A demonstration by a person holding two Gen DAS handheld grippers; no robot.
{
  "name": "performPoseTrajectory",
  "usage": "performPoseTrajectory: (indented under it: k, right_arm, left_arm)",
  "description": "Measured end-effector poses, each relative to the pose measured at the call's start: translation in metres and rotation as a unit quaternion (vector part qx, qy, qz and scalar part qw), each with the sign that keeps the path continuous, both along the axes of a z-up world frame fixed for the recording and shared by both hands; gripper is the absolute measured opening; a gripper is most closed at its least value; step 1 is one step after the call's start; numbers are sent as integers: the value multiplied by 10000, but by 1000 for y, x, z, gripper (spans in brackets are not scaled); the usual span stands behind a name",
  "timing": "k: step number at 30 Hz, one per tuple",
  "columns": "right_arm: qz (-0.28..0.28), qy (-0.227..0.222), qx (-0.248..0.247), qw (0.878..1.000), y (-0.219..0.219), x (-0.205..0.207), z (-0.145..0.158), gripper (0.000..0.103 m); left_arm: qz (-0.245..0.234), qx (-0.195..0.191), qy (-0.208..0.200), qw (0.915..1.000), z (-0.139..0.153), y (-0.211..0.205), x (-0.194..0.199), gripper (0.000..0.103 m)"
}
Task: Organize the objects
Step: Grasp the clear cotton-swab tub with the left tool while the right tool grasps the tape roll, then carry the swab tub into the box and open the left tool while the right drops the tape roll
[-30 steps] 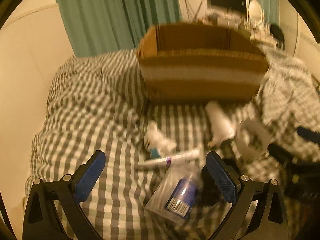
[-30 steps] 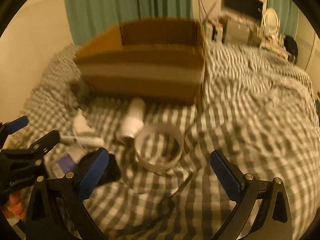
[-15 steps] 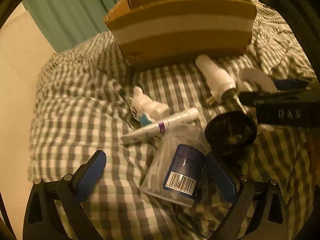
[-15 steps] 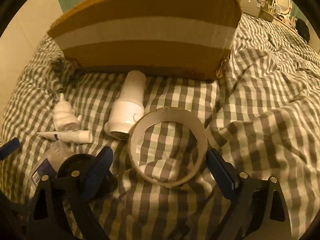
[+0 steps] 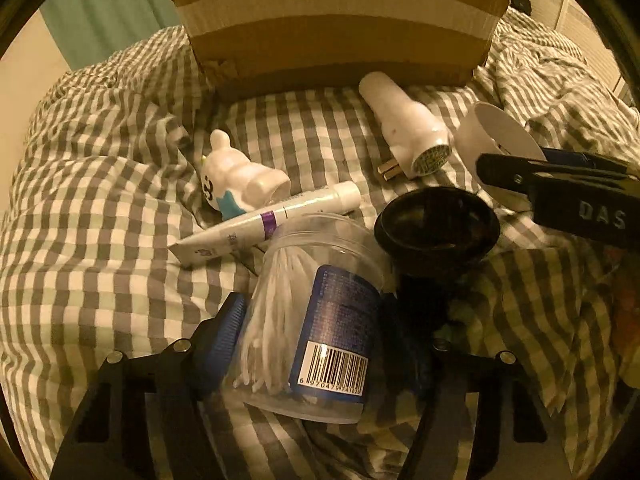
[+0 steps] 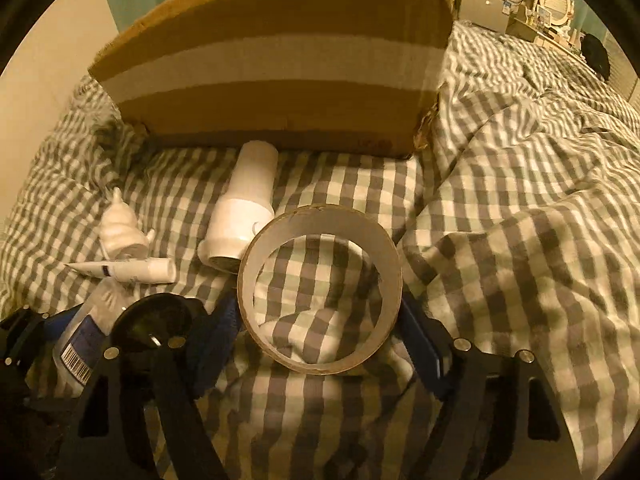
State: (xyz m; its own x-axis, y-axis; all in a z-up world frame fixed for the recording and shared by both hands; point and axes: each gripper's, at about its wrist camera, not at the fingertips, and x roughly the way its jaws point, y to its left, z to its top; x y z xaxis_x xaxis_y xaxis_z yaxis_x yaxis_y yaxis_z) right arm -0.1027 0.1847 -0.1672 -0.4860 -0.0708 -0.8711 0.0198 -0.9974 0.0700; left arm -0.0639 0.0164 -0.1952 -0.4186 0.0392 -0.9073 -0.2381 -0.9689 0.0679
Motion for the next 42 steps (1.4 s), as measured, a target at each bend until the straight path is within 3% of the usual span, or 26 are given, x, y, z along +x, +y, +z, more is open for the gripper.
performPoseTrajectory:
  k: [14,23,28,35,40,42]
  right_arm:
    - [307,687,33,9972,-15,47,65,76]
    - [382,1385,133,9895,-18,77,136,76]
    - [546,1779,138,9824,-19,79,176,76]
    - [675,2167,33,9739,-12,35,229,76]
    - [672,2312,74,9706,-9,-22,257,76]
    - [594,2354,104,9700,-7,-48,264,76]
  left_arm:
    - [270,363,769,9960,58,-10,12,61]
    - [272,590,1474,9869,126,-9,21,61]
    - [464,461,1888,9798,171,-10,4,61]
    - [634,762,2403,9656,224,-9,-49,61]
    - [537,1051,2311,9657,240,-5,-110,61]
    - [538,1000,2289,9668,239,-2,-136,61]
